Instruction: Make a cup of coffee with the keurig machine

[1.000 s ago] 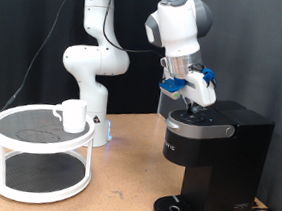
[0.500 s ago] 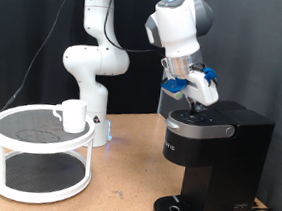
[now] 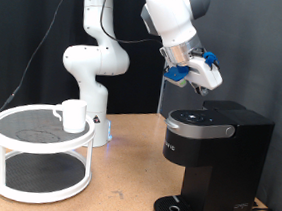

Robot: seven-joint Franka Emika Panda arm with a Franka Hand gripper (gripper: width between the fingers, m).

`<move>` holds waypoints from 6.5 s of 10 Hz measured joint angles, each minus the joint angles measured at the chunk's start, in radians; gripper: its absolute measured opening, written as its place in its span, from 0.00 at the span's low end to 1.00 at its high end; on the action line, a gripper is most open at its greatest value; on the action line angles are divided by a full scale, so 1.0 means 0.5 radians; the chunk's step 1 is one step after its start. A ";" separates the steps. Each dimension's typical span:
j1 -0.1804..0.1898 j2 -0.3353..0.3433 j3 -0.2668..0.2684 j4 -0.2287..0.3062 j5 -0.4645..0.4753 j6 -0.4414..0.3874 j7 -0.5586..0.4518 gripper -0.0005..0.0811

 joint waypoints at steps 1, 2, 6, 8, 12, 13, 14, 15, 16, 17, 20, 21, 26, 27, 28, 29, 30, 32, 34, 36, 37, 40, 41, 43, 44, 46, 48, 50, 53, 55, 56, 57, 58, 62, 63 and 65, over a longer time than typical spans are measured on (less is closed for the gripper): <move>0.001 -0.006 0.000 -0.020 0.052 0.026 -0.038 0.01; 0.001 -0.029 -0.005 -0.071 0.196 0.090 -0.092 0.01; -0.039 -0.275 -0.053 -0.383 0.423 0.166 0.061 0.01; -0.108 -0.388 -0.066 -0.485 0.219 0.105 0.094 0.01; -0.143 -0.520 -0.091 -0.601 0.179 0.098 0.094 0.01; -0.145 -0.520 -0.089 -0.611 0.179 0.098 0.141 0.01; -0.156 -0.521 -0.086 -0.625 0.150 0.096 0.239 0.01; -0.181 -0.526 -0.085 -0.633 0.075 0.046 0.348 0.01; -0.216 -0.536 -0.092 -0.635 0.000 -0.021 0.407 0.01; -0.250 -0.555 -0.111 -0.646 -0.043 -0.062 0.413 0.01; -0.308 -0.703 -0.228 -0.740 -0.091 -0.149 0.256 0.01; -0.308 -0.699 -0.225 -0.740 -0.091 -0.148 0.260 0.01; -0.395 -0.946 -0.282 -0.882 -0.107 -0.027 0.231 0.01; -0.423 -1.004 -0.338 -0.884 -0.155 -0.122 0.198 0.01; -0.454 -1.048 -0.405 -0.873 -0.222 -0.253 0.169 0.01; -0.489 -1.080 -0.472 -0.856 -0.295 -0.392 0.155 0.01; -0.524 -1.098 -0.541 -0.827 -0.387 -0.562 0.141 0.01; -0.601 -1.115 -0.656 -0.777 -0.525 -0.770 0.127 0.01; -0.623 -1.129 -0.684 -0.770 -0.542 -0.810 0.122 0.01; -0.641 -1.149 -0.698 -0.803 -0.554 -0.711 0.038 0.01; -0.680 -1.175 -0.726 -0.828 -0.576 -0.683 -0.010 0.01; -0.801 -1.203 -0.911 -0.831 -0.689 -0.748 -0.140 0.01; -0.838 -1.202 -0.971 -0.826 -0.696 -0.747 -0.162 0.01; -0.891 -1.197 -1.075 -0.802 -0.710 -0.748 -0.183 0.01; -0.898 -1.190 -1.121 -0.783 -0.722 -0.757 -0.189 0.01; -0.900 -1.161 -1.193 -0.735 -0.750 -0.798 -0.211 0.01; -0.900 -1.144 -1.217 -0.716 -0.752 -0.823 -0.229 0.01; -0.900 -1.145 -1.235 -0.734 -0.710 -0.804 -0.230 0.01; -0.900 -1.125 -1.288 -0.814 -0.698 -0.637 -0.257 0.01; -0.900 -1.055 -1.305 -0.846 -0.729 -0.577 -0.309 0.01; -0.900 -1.011 -1.305 -0.864 -0.752 -0.547 -0.335 0.01; -0.899 -0.969 -1.304 -0.891 -0.771 -0.499 -0.364 0.01; -0.899 -0.934 -1.302 -0.927 -0.776 -0.412 -0.402 0.01; -0.900 -0.866 -1.335 -1.024 -0.776 -0.245 -0.603 0.26; -0.900 -0.856 -1.349 -1.029 -0.776 -0.232 -0.631 0.48; -0.901 -0.850 -1.385 -1.033 -0.775 -0.215 -0.681 0.65</move>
